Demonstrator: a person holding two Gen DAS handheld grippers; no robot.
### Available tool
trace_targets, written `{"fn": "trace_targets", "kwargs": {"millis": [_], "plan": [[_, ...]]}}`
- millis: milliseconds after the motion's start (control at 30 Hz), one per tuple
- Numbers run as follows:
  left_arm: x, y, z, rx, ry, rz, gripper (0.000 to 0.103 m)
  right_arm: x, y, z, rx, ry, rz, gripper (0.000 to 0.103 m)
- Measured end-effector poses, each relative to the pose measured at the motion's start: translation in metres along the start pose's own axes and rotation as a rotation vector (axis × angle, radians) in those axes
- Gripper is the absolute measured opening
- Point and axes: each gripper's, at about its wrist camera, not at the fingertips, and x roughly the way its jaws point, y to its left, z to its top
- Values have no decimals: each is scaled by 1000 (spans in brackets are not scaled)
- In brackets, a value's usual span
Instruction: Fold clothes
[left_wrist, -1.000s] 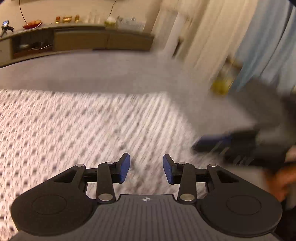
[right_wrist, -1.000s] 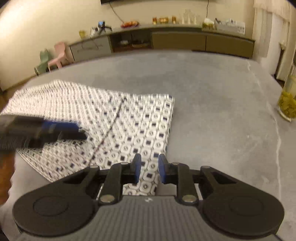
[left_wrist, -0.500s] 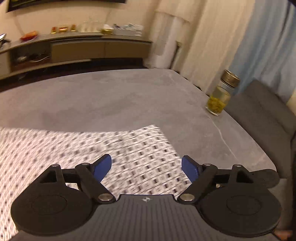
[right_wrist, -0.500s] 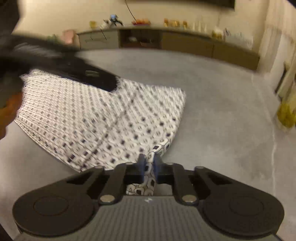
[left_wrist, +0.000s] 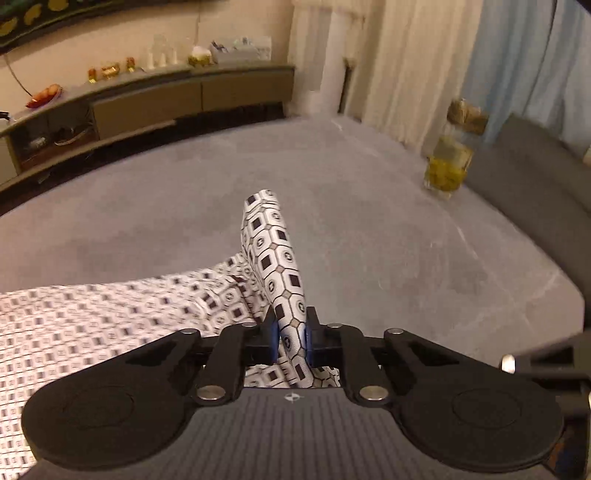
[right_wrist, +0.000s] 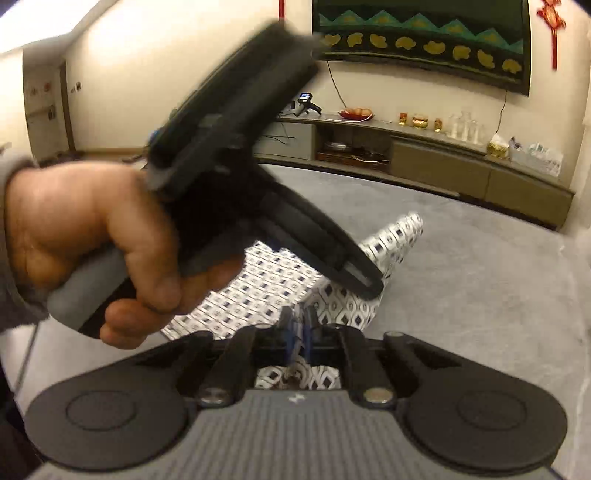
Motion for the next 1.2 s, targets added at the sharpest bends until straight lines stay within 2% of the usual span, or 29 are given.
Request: {"fn": "trace_targets", "kwargs": {"millis": [100,233,400,533,633,733,800,900,1000,1067,1100,1167,1200], "plan": [[-33,34,-1,-62,-62,12,13,-7,-11,3,87,-29,67,30],[-57,93,-12,-148,-73,73,13,-6,-22,5,169,-31,131,31],[-45,140,-35,-244,-46,84,13,30,-5,6,88,48,117,28],[-25,159,-52,-302,-17,112,13,54,20,6,12,97,113,28],[-24,161,-69,-295,-6,124,16,75,34,-2,-68,171,83,24],[-26,160,-78,-290,-28,136,24,77,34,-2,-111,183,78,26],[-39,159,-80,-296,-66,140,24,76,25,4,-72,188,100,24],[-66,144,-85,-269,-129,90,25,75,11,24,-13,134,91,25],[-77,119,-97,-193,-102,29,25,90,-12,45,28,107,53,25],[-75,105,-106,-131,-72,46,25,115,-21,54,20,116,32,25],[-74,102,-111,-98,-64,85,25,128,-24,57,14,122,26,25],[-69,101,-114,-44,-49,208,25,153,-27,57,6,138,13,25],[-66,107,-115,-52,-38,230,25,159,-29,56,11,132,9,27]]}}
